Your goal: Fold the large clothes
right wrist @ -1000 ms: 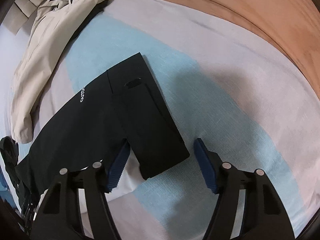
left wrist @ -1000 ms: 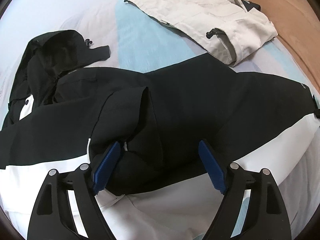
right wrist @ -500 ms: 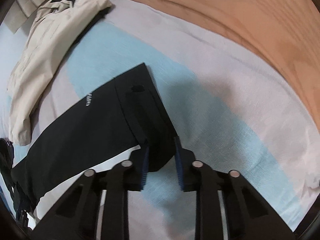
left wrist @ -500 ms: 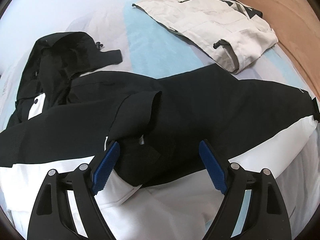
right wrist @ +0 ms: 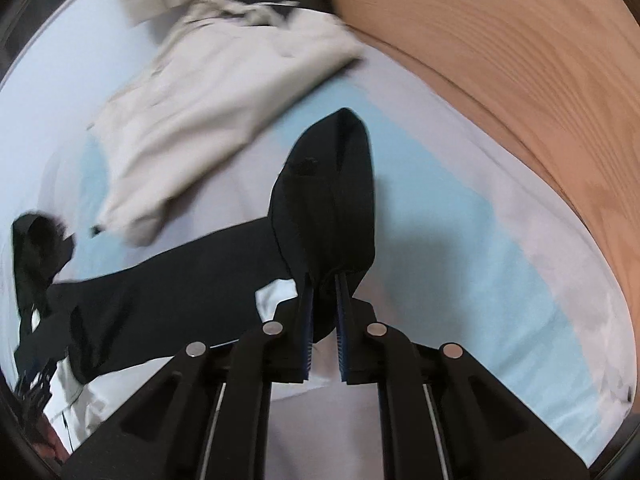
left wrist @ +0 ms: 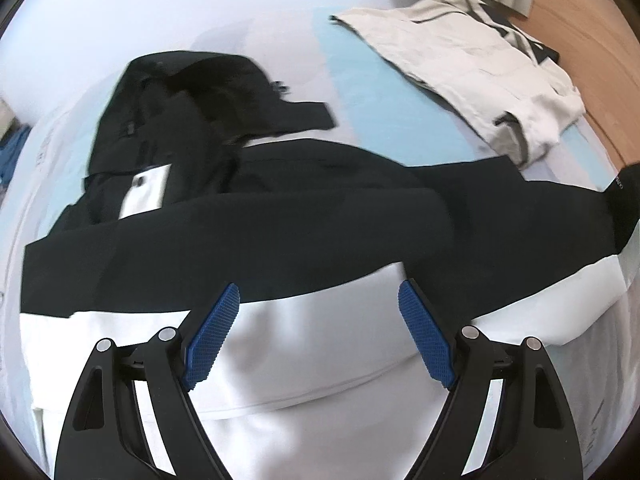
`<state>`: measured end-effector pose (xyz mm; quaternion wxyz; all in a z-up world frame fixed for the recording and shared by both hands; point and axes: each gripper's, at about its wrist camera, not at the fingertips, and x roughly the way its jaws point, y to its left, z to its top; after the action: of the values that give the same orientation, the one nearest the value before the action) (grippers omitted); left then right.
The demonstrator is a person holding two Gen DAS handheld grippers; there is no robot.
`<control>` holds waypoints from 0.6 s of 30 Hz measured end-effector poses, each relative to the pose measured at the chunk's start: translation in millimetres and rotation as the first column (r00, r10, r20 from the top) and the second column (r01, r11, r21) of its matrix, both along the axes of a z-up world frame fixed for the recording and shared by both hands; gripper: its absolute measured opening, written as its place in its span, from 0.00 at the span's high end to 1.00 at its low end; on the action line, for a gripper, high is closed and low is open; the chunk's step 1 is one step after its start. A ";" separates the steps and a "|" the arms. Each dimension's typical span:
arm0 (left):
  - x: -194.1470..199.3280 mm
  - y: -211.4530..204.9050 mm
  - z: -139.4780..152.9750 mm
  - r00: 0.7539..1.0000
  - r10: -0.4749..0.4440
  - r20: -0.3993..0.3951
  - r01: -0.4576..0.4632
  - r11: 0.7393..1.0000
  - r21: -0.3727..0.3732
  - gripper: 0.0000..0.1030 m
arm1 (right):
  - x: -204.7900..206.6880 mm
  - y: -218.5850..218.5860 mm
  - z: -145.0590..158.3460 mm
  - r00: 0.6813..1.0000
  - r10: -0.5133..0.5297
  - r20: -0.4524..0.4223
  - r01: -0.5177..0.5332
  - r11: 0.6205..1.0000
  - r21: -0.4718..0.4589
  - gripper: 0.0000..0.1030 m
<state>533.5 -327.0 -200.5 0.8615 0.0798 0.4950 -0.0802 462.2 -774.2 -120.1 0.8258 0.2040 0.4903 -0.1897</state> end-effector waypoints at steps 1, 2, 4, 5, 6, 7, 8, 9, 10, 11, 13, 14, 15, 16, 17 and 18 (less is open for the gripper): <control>-0.6 7.0 0.6 1.000 0.007 0.003 -0.007 1.000 0.003 0.22 | 7.0 16.8 4.2 0.999 0.032 0.009 -0.032 0.999 -0.001 0.92; -1.3 17.9 1.7 1.000 0.019 0.007 -0.019 1.000 0.007 0.22 | 14.3 30.3 6.9 0.998 0.055 0.015 -0.055 0.999 -0.003 0.92; -2.1 39.0 3.0 0.999 0.039 0.009 -0.039 0.999 0.015 0.22 | 26.7 65.2 11.4 0.993 0.113 0.027 -0.113 0.994 -0.001 0.92; -2.2 49.7 3.5 0.999 0.050 0.009 -0.050 0.999 0.018 0.22 | 33.1 87.3 13.8 0.989 0.147 0.036 -0.147 0.989 0.009 0.92; -2.1 61.8 3.7 0.998 0.061 0.011 -0.061 0.998 0.020 0.22 | 39.7 109.6 15.1 0.984 0.173 0.040 -0.174 0.985 0.016 0.92; -2.3 77.8 3.6 0.997 0.076 0.013 -0.077 0.997 0.029 0.22 | 48.9 132.7 14.7 0.978 0.204 0.044 -0.205 0.978 0.028 0.92; -2.6 95.1 3.3 0.996 0.093 0.013 -0.093 0.995 0.035 0.22 | 58.9 149.1 15.5 0.974 0.222 0.052 -0.224 0.974 0.034 0.92; -3.3 108.4 2.8 0.995 0.104 0.013 -0.104 0.994 0.036 0.22 | 67.6 170.9 15.8 0.968 0.245 0.057 -0.247 0.968 0.041 0.92; -5.0 132.8 1.4 0.992 0.127 0.011 -0.127 0.991 0.042 0.22 | 76.1 198.5 15.2 0.960 0.274 0.057 -0.277 0.960 0.044 0.92; -6.0 147.6 0.5 0.990 0.140 0.010 -0.141 0.989 0.046 0.22 | 81.1 216.6 15.2 0.955 0.289 0.062 -0.292 0.955 0.050 0.92; -10.2 188.6 -2.6 0.983 0.182 0.004 -0.182 0.982 0.056 0.22 | 88.8 263.2 16.0 0.940 0.334 0.072 -0.339 0.939 0.066 0.92; -12.9 211.4 -4.3 0.978 0.207 -0.002 -0.207 0.976 0.064 0.22 | 95.2 287.8 16.9 0.932 0.354 0.077 -0.359 0.931 0.070 0.92; -15.9 234.4 -5.8 0.973 0.232 -0.008 -0.231 0.971 0.066 0.22 | 101.3 312.7 17.9 0.925 0.372 0.085 -0.378 0.922 0.086 0.92; -18.7 251.8 -7.1 0.968 0.251 -0.011 -0.250 0.966 0.066 0.22 | 104.9 330.0 19.0 0.919 0.384 0.092 -0.392 0.915 0.095 0.92; -21.3 268.8 -8.3 0.963 0.269 -0.014 -0.268 0.961 0.070 0.22 | 110.8 361.1 21.8 0.909 0.403 0.103 -0.413 0.905 0.102 0.92; -24.8 291.2 -10.1 0.956 0.293 -0.022 -0.290 0.954 0.072 0.22 | 113.9 381.6 23.9 0.901 0.419 0.112 -0.430 0.896 0.111 0.92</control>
<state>508.8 -35.9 -210.7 0.8527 0.0337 0.5175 0.0632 576.1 -392.6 -96.2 0.8520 0.1546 0.4988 0.0373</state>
